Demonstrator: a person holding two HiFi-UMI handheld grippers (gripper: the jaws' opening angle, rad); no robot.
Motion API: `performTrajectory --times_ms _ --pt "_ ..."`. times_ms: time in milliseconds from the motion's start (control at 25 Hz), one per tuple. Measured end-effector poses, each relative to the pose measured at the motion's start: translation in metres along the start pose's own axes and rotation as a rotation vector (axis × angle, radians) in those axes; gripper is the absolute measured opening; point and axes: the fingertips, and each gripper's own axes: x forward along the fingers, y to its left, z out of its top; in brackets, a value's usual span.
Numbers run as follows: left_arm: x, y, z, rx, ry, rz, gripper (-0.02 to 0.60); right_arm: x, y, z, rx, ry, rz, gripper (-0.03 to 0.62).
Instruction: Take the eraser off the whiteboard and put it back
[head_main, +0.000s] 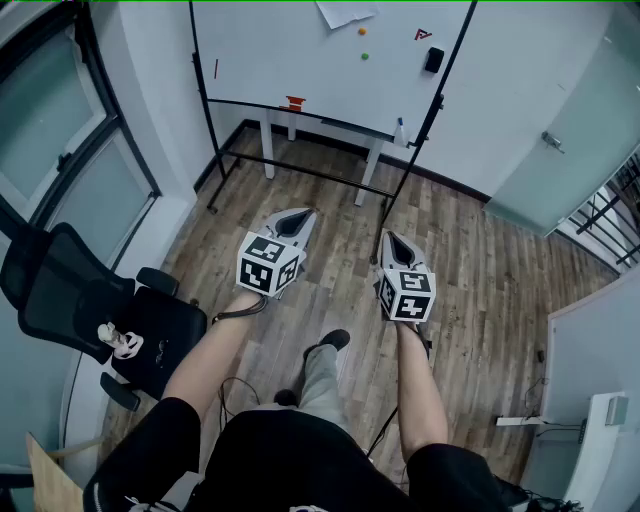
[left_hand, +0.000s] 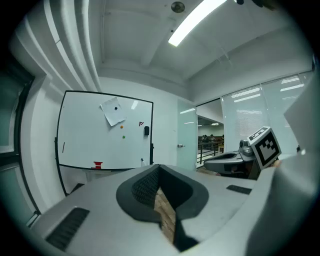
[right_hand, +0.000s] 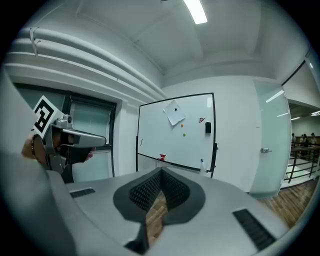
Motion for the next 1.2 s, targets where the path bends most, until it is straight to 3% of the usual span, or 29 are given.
performTrajectory --times_ms 240,480,800,1200 --pt "-0.009 0.006 -0.002 0.003 0.004 0.019 0.012 0.001 0.007 0.005 0.005 -0.012 0.013 0.023" --pt "0.015 0.03 -0.006 -0.003 0.021 0.028 0.012 0.033 -0.003 0.005 0.012 -0.01 0.018 0.025" --pt "0.099 0.08 -0.007 -0.021 0.031 0.029 0.012 0.117 -0.046 0.005 0.02 0.02 0.02 0.025" --pt "0.219 0.175 0.035 0.002 0.069 0.067 0.012 0.259 -0.113 0.053 0.061 0.003 0.038 0.025"
